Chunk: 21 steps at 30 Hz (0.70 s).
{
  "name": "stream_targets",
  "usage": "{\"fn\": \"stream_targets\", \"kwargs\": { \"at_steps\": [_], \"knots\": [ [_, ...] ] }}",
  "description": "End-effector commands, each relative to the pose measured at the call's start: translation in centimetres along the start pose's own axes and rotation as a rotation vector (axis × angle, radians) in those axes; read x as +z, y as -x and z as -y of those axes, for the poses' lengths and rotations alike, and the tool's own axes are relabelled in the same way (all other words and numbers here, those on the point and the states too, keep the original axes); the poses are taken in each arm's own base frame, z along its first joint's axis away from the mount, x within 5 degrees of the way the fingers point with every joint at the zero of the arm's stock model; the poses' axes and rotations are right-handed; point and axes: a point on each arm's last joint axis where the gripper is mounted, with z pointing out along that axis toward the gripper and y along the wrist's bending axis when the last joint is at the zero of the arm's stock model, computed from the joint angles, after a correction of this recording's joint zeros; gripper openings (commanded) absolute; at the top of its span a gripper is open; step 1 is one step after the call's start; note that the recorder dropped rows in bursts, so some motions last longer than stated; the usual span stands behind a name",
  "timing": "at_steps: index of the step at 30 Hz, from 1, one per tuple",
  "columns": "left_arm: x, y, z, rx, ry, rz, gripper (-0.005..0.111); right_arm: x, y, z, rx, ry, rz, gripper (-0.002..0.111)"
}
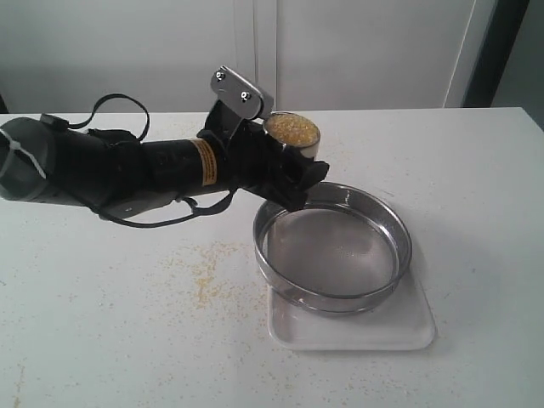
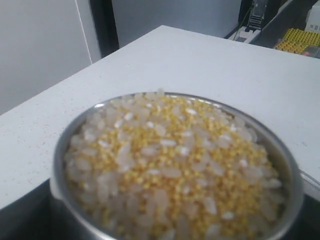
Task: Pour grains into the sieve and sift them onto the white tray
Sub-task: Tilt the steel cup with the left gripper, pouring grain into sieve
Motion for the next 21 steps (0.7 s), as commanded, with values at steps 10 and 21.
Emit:
{"fn": "stream_targets", "kwargs": {
  "at_steps": [10, 21],
  "knots": [
    [0.8, 0.8, 1.7, 0.197, -0.003, -0.105, 0.0, 0.0, -0.1, 0.0, 0.004, -0.006, 0.008, 0.0],
    [1.4, 0.8, 2.2, 0.371, -0.02, -0.156, 0.0, 0.0, -0.1, 0.0, 0.002, -0.006, 0.008, 0.0]
  ]
}}
